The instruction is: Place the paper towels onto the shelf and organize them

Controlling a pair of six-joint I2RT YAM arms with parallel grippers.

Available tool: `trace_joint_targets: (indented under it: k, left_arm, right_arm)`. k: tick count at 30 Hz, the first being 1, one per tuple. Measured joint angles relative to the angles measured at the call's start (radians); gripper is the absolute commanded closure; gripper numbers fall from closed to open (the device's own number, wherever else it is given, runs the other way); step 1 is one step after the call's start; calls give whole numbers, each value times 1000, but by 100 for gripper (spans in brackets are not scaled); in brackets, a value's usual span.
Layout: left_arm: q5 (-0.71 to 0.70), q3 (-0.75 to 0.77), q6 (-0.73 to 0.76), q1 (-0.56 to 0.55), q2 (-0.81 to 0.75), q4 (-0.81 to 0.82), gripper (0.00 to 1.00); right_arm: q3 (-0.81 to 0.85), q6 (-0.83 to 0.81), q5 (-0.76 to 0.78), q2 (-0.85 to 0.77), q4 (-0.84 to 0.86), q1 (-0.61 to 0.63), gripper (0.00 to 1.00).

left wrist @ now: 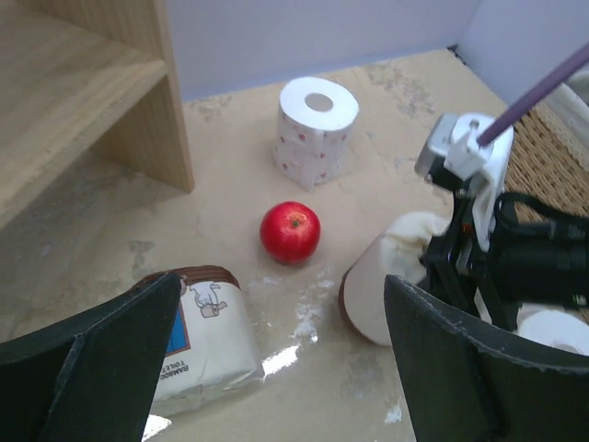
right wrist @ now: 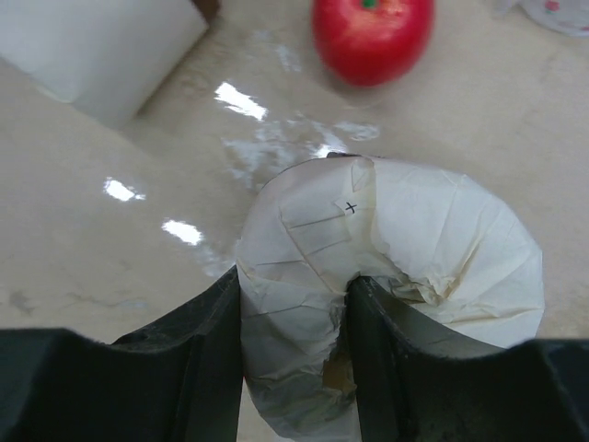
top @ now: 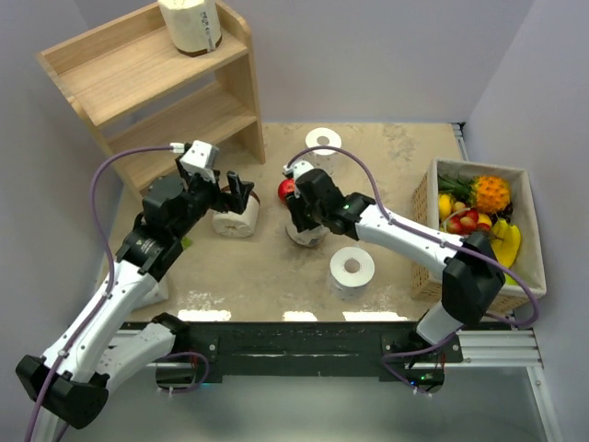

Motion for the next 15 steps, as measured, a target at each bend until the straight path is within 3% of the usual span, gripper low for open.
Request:
trace_joint_targets:
  k: [10, 15]
  left_arm:
    - [-185, -55, -17, 8, -174, 48, 1]
    - [-246, -60, -28, 8, -171, 47, 0]
  right_arm:
    - [84, 112, 76, 157, 3, 173, 55]
    - [113, 137, 118, 205, -2, 209, 39]
